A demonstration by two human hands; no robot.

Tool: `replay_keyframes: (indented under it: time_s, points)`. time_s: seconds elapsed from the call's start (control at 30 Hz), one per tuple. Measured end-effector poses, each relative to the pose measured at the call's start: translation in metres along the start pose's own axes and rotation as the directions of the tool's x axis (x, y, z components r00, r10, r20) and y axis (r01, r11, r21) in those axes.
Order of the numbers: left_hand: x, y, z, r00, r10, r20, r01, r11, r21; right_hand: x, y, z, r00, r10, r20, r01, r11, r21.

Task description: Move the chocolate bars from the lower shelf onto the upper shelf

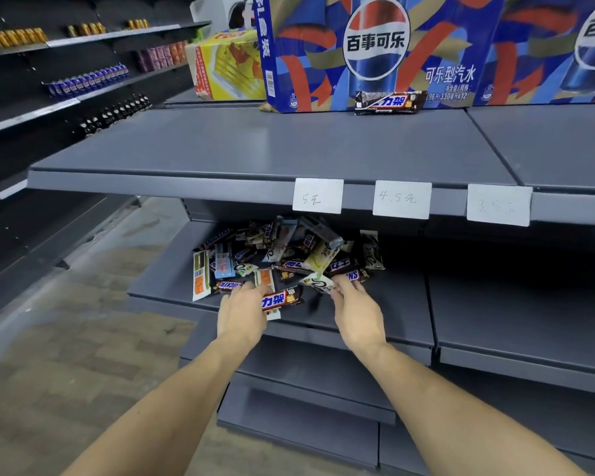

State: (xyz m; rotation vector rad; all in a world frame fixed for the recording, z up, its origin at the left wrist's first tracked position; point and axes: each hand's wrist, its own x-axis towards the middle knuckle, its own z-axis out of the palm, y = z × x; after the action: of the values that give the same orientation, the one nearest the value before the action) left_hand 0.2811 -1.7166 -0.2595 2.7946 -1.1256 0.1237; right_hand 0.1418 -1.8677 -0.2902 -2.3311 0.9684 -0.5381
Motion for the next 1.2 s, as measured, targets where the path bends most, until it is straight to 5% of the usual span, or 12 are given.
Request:
replay_keyframes:
  time_s: [0.43,0.87,1.2]
  points:
    - [-0.011,-0.006,-0.003,0.987,0.153,-0.042,-0.157,0.981,-0.115,-0.03,-0.017,-0.022,0.971,0.11,0.21,-0.036,0.944,-0.327]
    - [-0.043,-0.003,-0.013,0.958,0.285,-0.026,-0.284,0.936,-0.21,-0.094,-0.029,-0.052,1.0,0.026,-0.002,-0.025,0.926,-0.376]
    - [-0.071,0.057,-0.03,0.906,0.416,-0.079,-0.424,0.883,-0.2,-0.144,-0.003,-0.103,0.984,0.101,-0.149,-0.144,0.937,-0.319]
